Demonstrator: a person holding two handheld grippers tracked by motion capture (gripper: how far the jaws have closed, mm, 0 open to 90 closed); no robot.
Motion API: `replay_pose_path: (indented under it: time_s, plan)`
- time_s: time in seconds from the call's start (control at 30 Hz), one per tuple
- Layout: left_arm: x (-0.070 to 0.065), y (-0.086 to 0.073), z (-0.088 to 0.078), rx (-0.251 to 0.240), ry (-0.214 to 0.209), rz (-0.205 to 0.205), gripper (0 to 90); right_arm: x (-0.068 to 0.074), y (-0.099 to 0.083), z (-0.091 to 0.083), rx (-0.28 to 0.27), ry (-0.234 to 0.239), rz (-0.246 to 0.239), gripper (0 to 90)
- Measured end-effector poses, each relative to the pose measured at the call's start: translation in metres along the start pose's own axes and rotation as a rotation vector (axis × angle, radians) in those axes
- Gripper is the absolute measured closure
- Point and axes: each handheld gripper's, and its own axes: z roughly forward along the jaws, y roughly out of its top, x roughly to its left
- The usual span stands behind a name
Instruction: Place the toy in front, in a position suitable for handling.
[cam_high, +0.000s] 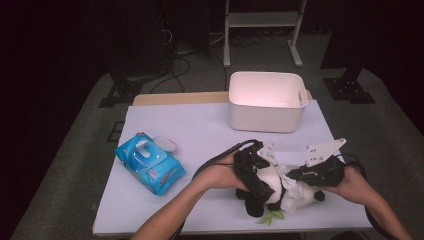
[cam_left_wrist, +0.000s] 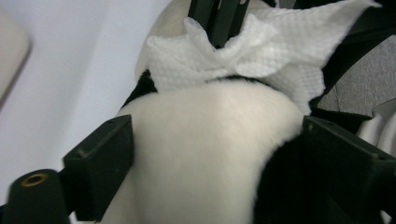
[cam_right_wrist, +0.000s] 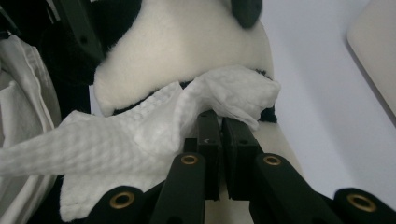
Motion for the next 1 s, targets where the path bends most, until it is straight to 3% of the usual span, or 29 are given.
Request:
replay_pose_path:
  time_s: [0.1, 0.23, 0.37, 0.47, 0.53, 0.6, 0.7, 0.77, 0.83, 0.93, 1.0]
  plan:
    - [0.0, 0.004, 0.014, 0.047, 0.006, 0.017, 5.8, 0.0, 0.0, 0.003, 0.001, 0.005, -0.001, 85.5]
    - [0.005, 0.006, 0.019, 0.062, 0.009, 0.016, 8.1, -0.002, -0.001, 0.005, -0.007, -0.003, -0.001, 85.5]
    - [0.011, -0.001, 0.013, 0.003, 0.024, 0.024, 34.8, -0.005, -0.002, 0.005, -0.028, -0.011, 0.016, 85.5]
    - [0.017, -0.002, 0.002, -0.037, 0.032, 0.024, 43.1, -0.013, 0.0, 0.0, -0.072, -0.022, 0.031, 85.4]
    - [0.019, -0.001, -0.003, -0.038, 0.057, 0.054, 43.4, -0.017, 0.003, -0.001, -0.081, -0.021, 0.03, 85.4]
    - [0.02, 0.002, -0.008, -0.026, 0.121, 0.1, 43.6, -0.022, 0.009, -0.001, -0.074, -0.037, 0.016, 85.4]
    - [0.031, 0.007, -0.023, -0.052, 0.176, 0.115, 43.5, -0.032, 0.023, -0.002, -0.07, -0.065, 0.001, 85.4]
    - [0.037, 0.006, -0.028, -0.052, 0.211, 0.127, 43.1, -0.041, 0.033, -0.003, -0.096, -0.068, 0.006, 85.4]
    - [0.041, -0.001, -0.027, -0.037, 0.208, 0.116, 41.2, -0.049, 0.039, 0.003, -0.096, -0.061, 0.01, 85.4]
    - [0.045, -0.018, -0.018, -0.003, 0.17, 0.075, 36.6, -0.051, 0.04, 0.023, -0.031, -0.033, -0.001, 85.4]
    - [0.044, -0.026, -0.019, -0.026, 0.143, 0.033, 30.2, -0.047, 0.038, 0.036, -0.02, -0.004, 0.002, 85.5]
